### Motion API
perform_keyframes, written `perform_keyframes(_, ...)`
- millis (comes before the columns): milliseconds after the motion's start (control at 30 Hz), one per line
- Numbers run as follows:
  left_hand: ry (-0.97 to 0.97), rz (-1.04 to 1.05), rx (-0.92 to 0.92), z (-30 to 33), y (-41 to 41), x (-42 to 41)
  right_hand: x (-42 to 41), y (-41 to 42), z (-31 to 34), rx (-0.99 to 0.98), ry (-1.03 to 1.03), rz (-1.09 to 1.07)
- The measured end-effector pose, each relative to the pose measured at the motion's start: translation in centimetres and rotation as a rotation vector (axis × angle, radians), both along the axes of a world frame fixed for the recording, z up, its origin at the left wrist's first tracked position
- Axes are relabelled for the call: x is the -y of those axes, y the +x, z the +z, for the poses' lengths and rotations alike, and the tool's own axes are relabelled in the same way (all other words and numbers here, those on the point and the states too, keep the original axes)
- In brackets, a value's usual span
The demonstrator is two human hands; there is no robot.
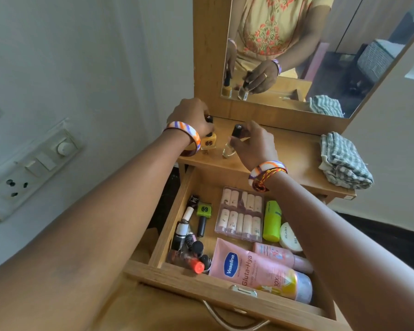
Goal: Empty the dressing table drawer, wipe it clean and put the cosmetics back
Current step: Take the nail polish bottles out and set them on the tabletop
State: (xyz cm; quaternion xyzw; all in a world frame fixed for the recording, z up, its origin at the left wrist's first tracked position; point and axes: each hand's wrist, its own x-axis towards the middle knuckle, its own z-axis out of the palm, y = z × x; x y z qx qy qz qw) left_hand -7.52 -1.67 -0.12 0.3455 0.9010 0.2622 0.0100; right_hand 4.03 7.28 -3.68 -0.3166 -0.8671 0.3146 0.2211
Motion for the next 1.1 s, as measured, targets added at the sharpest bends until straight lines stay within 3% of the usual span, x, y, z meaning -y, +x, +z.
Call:
perform_keyframes(167, -0.042, 0.013, 0.158, -3.6, -0.4, 0.5, -0.6, -0.4, -2.0, 0.001, -0.098, 0.033)
perform_keyframes(433, 0.091, 0.138, 0.169, -4.9, -3.6, -1.4, -2.3, -4.6, -2.6, -0.053, -0.128, -0.039)
perform_keyframes(733, 0.207, 0.217, 0.141, -6.1, -7.5, -5.2, -5.1, -9.1, -2.9, -0.172, -0.319, -0.14)
perform_keyframes(1100, 0.277, 0.24, 0.164, -6.6, -8.9, -6.5, -6.3, -10.6, -3.2, -0.187, -0.329, -0.181)
